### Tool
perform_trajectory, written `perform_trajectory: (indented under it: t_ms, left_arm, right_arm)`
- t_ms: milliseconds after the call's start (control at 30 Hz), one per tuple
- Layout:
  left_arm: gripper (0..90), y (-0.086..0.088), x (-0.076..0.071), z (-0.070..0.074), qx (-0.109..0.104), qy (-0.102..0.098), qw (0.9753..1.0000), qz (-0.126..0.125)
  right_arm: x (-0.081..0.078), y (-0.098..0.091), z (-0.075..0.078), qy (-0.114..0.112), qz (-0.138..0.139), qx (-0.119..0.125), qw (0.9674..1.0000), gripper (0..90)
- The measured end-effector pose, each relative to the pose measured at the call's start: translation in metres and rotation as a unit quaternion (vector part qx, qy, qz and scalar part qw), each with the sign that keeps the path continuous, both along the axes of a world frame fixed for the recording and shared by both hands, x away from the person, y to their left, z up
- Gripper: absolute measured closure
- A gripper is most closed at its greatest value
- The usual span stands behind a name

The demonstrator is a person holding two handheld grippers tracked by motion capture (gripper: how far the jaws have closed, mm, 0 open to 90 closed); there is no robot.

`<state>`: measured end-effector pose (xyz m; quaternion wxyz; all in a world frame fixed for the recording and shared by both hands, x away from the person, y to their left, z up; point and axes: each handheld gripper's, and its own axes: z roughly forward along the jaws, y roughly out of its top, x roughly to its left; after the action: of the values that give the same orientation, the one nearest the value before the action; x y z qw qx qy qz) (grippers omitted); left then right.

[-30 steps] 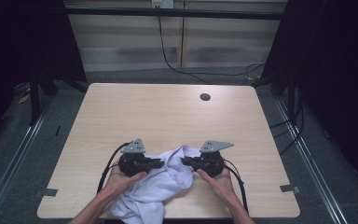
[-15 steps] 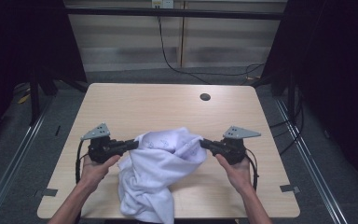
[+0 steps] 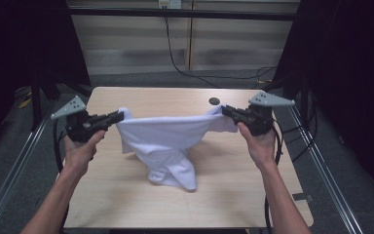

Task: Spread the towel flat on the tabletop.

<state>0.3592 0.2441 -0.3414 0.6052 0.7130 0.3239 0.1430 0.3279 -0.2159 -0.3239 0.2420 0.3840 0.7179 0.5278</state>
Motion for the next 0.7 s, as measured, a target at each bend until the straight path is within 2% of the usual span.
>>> perform_trajectory:
  t_ms: [33,67,100,133,167,200,267,300,333,367,400,433,467,500,533,567,600,633,667,700]
  left_arm:
    - [87.1,0.0,0.0,0.0,0.0,0.0,1.0,0.0]
    - [87.1,-0.001,0.004,0.007,0.004,-0.007,0.9999,0.011]
    - [87.3,-0.002,0.011,0.018,0.0,-0.014,0.9997,0.019]
    - [87.2,-0.001,0.016,0.024,-0.005,-0.015,0.9996,0.025]
    - [87.3,-0.001,0.016,0.024,-0.005,-0.015,0.9996,0.025]
    - [87.3,0.0,0.024,0.038,-0.012,-0.023,0.999,0.035]
    - [87.3,-0.002,0.029,0.054,-0.013,-0.037,0.9983,0.044]
    - [87.4,-0.002,0.029,0.063,-0.019,-0.045,0.9978,0.045]
    - [87.4,-0.002,0.029,0.063,-0.019,-0.045,0.9978,0.045]
    - [87.4,-0.004,0.027,0.079,-0.02,-0.065,0.9966,0.046]
    - [87.4,-0.004,0.025,0.085,-0.02,-0.077,0.9958,0.044]
    - [87.4,-0.004,0.025,0.085,-0.02,-0.077,0.9958,0.044]
    - [87.4,-0.006,0.017,0.09,-0.013,-0.091,0.995,0.04]
    - [87.3,-0.006,0.012,0.088,-0.004,-0.097,0.9945,0.038]
    - [87.3,-0.008,0.008,0.082,-0.004,-0.095,0.995,0.032]
    - [87.3,-0.008,0.004,0.073,0.007,-0.09,0.9954,0.03]
    - [87.3,-0.008,0.004,0.073,0.007,-0.09,0.9954,0.03]
    - [87.3,-0.008,0.0,0.058,0.013,-0.08,0.9964,0.026]
    - [87.3,-0.007,-0.005,0.033,0.017,-0.059,0.9979,0.018]
    - [87.3,-0.005,-0.008,0.018,0.016,-0.048,0.9987,0.013]
  right_arm:
    - [0.0,0.0,0.0,0.0,0.0,0.0,1.0,89.0]
    - [0.006,0.001,0.007,-0.002,-0.005,-0.002,1.0,89.0]
    - [0.017,0.003,0.025,-0.015,-0.015,-0.001,0.9998,89.0]
    - [0.021,0.003,0.031,-0.018,-0.016,0.0,0.9997,89.0]
    - [0.026,0.003,0.039,-0.023,-0.019,-0.002,0.9995,89.1]
    - [0.032,0.004,0.051,-0.028,-0.023,0.0,0.9993,89.1]
    - [0.039,0.005,0.067,-0.039,-0.031,0.012,0.9987,89.1]
    - [0.043,0.006,0.077,-0.047,-0.035,0.012,0.9982,89.1]
    - [0.043,0.006,0.077,-0.047,-0.035,0.012,0.9982,89.1]
    - [0.048,0.006,0.099,-0.066,-0.042,0.017,0.9968,89.1]
    - [0.048,0.005,0.105,-0.075,-0.04,0.024,0.9961,89.1]
    - [0.047,0.004,0.113,-0.087,-0.039,0.032,0.995,89.1]
    - [0.045,0.003,0.117,-0.096,-0.041,0.035,0.9939,89.1]
    - [0.041,0.002,0.117,-0.1,-0.039,0.038,0.9935,89.1]
    - [0.037,0.002,0.113,-0.103,-0.038,0.038,0.9932,89.1]
    - [0.032,0.002,0.106,-0.099,-0.038,0.034,0.9938,89.1]
    - [0.027,0.002,0.096,-0.092,-0.034,0.024,0.9949,89.1]
    - [0.02,0.001,0.077,-0.078,-0.031,0.02,0.9963,89.1]
    - [0.014,-0.001,0.061,-0.065,-0.027,0.015,0.9974,89.1]
    - [0.009,-0.002,0.047,-0.054,-0.025,0.019,0.998,89.1]
